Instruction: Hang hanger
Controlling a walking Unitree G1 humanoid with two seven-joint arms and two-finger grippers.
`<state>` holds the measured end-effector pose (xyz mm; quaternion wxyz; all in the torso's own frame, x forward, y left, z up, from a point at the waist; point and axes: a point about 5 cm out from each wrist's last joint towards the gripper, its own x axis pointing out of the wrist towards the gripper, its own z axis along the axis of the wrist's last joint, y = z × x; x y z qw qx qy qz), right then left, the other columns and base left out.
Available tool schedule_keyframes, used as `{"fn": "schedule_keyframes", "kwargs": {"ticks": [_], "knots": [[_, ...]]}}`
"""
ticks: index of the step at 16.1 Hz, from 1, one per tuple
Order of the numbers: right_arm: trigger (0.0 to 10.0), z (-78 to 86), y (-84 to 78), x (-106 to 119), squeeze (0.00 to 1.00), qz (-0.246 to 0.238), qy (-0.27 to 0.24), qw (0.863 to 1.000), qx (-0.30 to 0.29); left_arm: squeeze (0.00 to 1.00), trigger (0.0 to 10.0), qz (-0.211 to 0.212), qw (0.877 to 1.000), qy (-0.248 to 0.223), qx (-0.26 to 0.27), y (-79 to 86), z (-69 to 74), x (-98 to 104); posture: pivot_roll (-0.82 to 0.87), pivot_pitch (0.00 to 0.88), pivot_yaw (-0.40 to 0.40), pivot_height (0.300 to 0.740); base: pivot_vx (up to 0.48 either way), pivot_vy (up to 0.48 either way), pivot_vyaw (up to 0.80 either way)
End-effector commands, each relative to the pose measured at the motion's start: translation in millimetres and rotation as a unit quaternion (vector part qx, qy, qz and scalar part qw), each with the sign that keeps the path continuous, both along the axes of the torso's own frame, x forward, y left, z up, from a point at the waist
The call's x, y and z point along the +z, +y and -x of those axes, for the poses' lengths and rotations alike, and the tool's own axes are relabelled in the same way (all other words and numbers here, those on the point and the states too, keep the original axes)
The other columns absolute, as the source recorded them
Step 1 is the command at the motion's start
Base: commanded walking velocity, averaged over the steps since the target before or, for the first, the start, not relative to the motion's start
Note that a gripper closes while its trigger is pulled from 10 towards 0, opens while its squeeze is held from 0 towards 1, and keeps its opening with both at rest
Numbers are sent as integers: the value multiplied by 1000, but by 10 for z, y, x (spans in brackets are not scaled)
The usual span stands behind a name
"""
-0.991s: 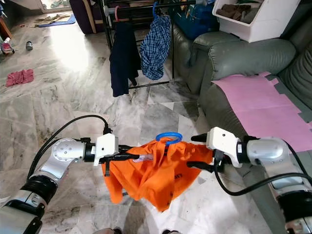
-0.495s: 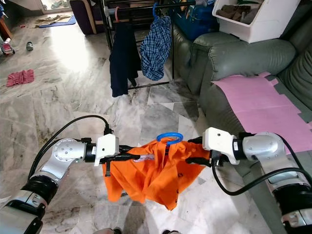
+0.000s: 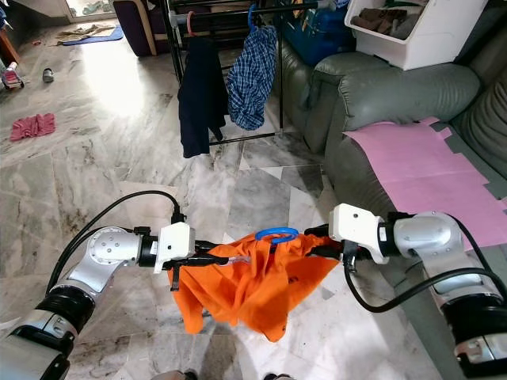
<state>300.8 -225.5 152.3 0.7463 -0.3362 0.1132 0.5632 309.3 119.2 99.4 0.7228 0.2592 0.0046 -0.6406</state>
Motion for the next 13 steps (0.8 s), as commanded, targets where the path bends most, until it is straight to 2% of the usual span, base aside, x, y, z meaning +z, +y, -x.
{"fn": "schedule_keyframes", "kwargs": {"ticks": [1, 8, 12, 13], "knots": [[0, 1, 63, 14, 0, 5, -8, 1000, 25, 0, 0, -4, 1000, -5, -5, -13, 7, -7, -86, 96, -15, 740, 0, 0, 0], [0, 36, 43, -94, 0, 10, 6, 1000, 15, 0, 0, 1, 1000, -22, 10, -3, -46, 49, -85, 92, -16, 740, 0, 0, 0], [0, 104, 69, -224, 0, -19, 19, 1000, -9, 0, 0, 19, 997, -60, 40, -33, -89, 96, -80, 93, -14, 740, 0, 0, 0], [0, 111, 76, -254, 0, -25, 12, 999, -23, 0, 10000, 25, 995, -72, 68, -33, -131, 115, -78, 93, -12, 740, 0, 0, 0]]}}
